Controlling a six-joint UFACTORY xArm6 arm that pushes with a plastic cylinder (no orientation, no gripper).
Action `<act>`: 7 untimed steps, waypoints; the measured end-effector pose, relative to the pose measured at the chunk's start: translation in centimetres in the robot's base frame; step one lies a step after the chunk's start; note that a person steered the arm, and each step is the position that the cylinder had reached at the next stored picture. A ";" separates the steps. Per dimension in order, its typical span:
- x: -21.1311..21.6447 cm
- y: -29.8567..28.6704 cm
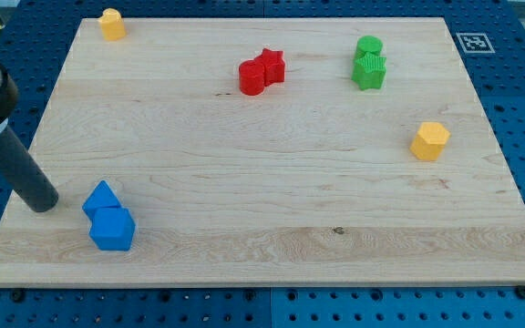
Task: Separate the blue triangle and the blue cube
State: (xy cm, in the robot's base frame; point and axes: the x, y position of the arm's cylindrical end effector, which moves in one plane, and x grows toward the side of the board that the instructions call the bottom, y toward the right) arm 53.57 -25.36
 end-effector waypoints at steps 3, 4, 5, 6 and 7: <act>1.7 3.0; 1.7 4.5; 1.7 6.4; 1.7 8.0; 1.7 9.4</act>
State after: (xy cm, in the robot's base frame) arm 55.26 -15.95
